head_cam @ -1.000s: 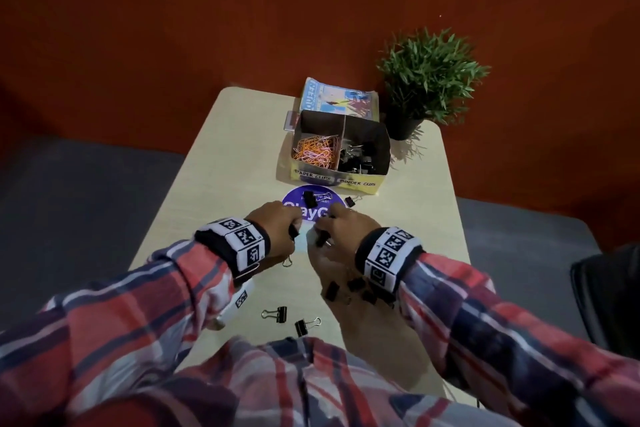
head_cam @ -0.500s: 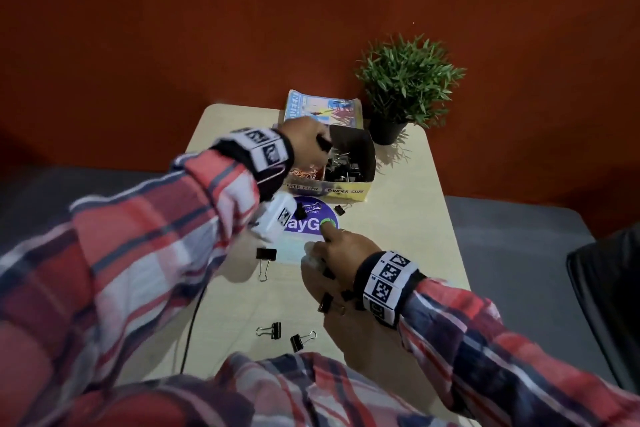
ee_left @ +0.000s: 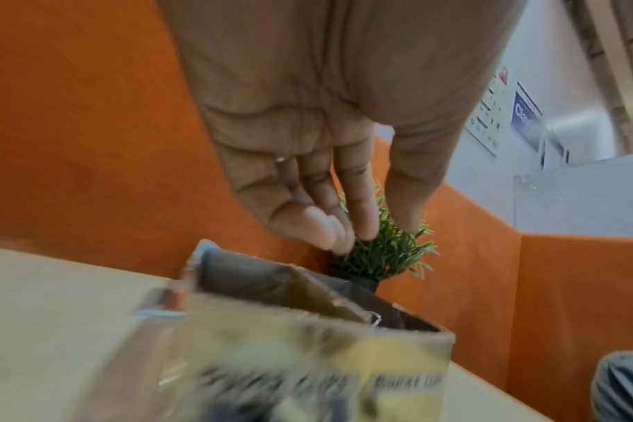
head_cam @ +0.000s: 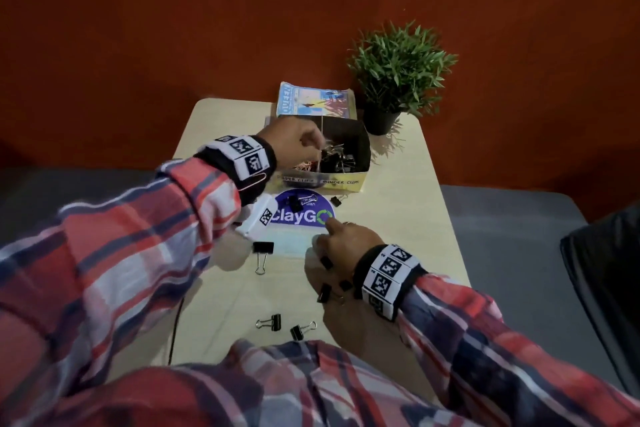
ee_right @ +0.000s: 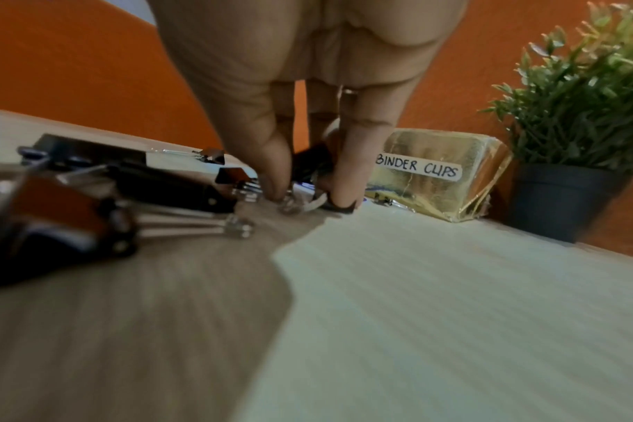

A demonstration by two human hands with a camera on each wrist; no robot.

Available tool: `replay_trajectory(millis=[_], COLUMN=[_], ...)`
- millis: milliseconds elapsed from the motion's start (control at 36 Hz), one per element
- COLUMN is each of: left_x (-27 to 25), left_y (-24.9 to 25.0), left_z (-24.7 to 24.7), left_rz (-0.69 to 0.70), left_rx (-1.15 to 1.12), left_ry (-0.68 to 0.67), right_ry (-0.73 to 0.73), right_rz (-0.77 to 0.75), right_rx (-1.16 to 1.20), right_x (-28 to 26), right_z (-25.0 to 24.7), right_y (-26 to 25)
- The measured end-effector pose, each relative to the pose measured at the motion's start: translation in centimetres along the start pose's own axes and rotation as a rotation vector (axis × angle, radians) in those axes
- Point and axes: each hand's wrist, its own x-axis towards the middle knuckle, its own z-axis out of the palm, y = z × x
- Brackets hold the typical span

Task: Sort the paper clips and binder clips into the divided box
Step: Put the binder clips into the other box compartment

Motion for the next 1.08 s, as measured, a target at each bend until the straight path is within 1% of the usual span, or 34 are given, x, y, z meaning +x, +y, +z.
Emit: replay_trajectory(millis=[56, 111, 194, 250, 278, 306, 361, 389, 417, 444, 500, 556, 639, 694, 722, 778, 833, 861, 889, 944, 1000, 1056, 1083], left_x=[-2.2, -4.4, -6.8, -8.2, -8.7, -9.1, -9.8, -10.1, -10.2, -10.3, -10.6, -10.9, -11.5, -11.6, -11.6, -11.7, -11.7, -11.7, -11.6, -11.0, -9.7, -7.8, -6.6], left_y=[-1.6, -3.1, -5.1, -6.0, -6.4, -6.7, -6.9, -6.8, -6.8, -6.7, -6.6, -6.5, -6.3, -6.3, -6.2, -6.3, -6.4, -6.4, -6.3, -5.8, -4.9, -3.3, -2.4], left_z=[-0.5, -0.1, 1.9, 3.5, 4.1, 4.6, 5.0, 5.1, 5.2, 5.4, 5.7, 6.0, 6.6, 6.9, 6.9, 6.8, 6.5, 6.3, 5.9, 4.7, 3.3, 1.8, 1.1], left_rz=[-0.044, -0.099, -0.144, -0.131, -0.115, -0.1, -0.087, -0.078, -0.07, -0.066, -0.086, -0.117, -0.154, -0.151, -0.149, -0.149, -0.156, -0.165, -0.182, -0.208, -0.165, -0.103, -0.073], left_rx=[0.051, 0.135, 0.33, 0.427, 0.44, 0.428, 0.385, 0.378, 0.38, 0.381, 0.37, 0.357, 0.355, 0.368, 0.374, 0.381, 0.375, 0.364, 0.336, 0.263, 0.222, 0.163, 0.145], left_ry=[-0.075, -0.188, -0.319, -0.369, -0.379, -0.375, -0.344, -0.328, -0.32, -0.314, -0.304, -0.281, -0.228, -0.212, -0.213, -0.226, -0.23, -0.228, -0.225, -0.207, -0.161, -0.098, -0.073], right_ry=[-0.026, -0.04, -0.048, -0.036, 0.004, 0.08, 0.311, 0.409, 0.476, 0.525, 0.564, 0.535, 0.358, 0.281, 0.277, 0.36, 0.47, 0.468, 0.407, 0.204, 0.013, -0.063, -0.059], right_rz=[0.007, -0.012, -0.025, -0.019, -0.006, 0.011, 0.041, 0.067, 0.103, 0.141, 0.218, 0.256, 0.266, 0.257, 0.247, 0.212, 0.173, 0.132, 0.083, -0.006, -0.065, -0.128, -0.156], right_rx=[-0.038, -0.094, -0.151, -0.148, -0.145, -0.126, -0.047, -0.011, 0.005, 0.016, 0.051, 0.036, -0.059, -0.067, -0.047, 0.01, 0.046, 0.04, 0.027, 0.062, 0.067, 0.026, 0.029], right_x=[0.1, 0.3, 0.7, 1.3, 1.6, 1.9, 2.5, 2.9, 3.4, 4.0, 5.3, 6.5, 7.7, 8.0, 7.9, 7.3, 5.3, 4.1, 2.9, 0.3, -1.4, -2.1, -2.2], right_z=[-0.3, -0.7, -1.2, -1.6, -1.9, -2.3, -3.8, -4.9, -6.1, -7.3, -9.5, -10.8, -11.0, -10.5, -10.1, -9.2, -8.3, -7.5, -6.5, -4.1, -1.1, 1.4, 2.3], right_y=[-0.1, -0.1, 0.2, 0.9, 1.3, 1.7, 2.7, 3.2, 3.9, 4.6, 6.0, 6.7, 7.0, 7.1, 7.1, 6.9, 6.1, 5.8, 5.3, 4.3, 3.6, 3.2, 3.2])
